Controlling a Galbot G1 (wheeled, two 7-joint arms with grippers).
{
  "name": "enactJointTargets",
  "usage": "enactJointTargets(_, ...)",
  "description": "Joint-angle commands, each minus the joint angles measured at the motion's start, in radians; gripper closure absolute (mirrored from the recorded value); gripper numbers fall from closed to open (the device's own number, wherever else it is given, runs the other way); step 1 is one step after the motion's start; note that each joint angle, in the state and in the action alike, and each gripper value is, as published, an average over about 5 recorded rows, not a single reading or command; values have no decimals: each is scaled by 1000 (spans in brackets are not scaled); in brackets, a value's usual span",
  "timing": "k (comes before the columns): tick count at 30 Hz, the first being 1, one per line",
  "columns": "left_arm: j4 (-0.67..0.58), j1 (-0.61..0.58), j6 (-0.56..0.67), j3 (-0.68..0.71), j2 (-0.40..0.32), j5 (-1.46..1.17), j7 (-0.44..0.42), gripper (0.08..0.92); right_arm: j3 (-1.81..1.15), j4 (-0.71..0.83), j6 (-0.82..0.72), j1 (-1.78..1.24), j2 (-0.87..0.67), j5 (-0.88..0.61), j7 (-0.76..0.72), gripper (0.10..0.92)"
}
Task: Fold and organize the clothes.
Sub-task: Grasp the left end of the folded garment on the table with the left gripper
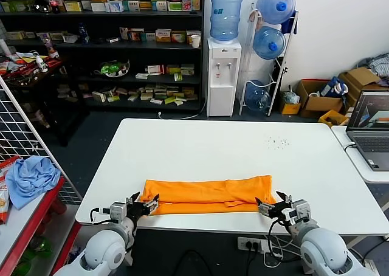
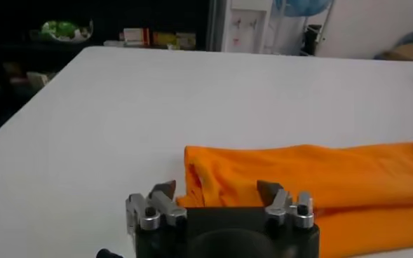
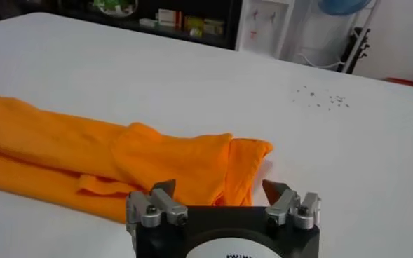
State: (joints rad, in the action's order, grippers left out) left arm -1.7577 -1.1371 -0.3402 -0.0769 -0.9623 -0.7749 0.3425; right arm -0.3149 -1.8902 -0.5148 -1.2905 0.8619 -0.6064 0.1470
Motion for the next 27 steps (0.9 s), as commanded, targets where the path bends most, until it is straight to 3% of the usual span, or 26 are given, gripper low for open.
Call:
enactJointTargets(1,53,22,-7,-5,-30,-66,8,289,-8,-21,-2,-16,-2,-2,2,204)
enactJointTargets(20,52,30,-13,-6,-7,-51,-17,835,-25,-62,-14,-45,7,-11,9,203)
enactJointTargets(27,67,87,-16,-42,114,-47,-28,875,-42,-81,-9,-63,12,-10,12,203)
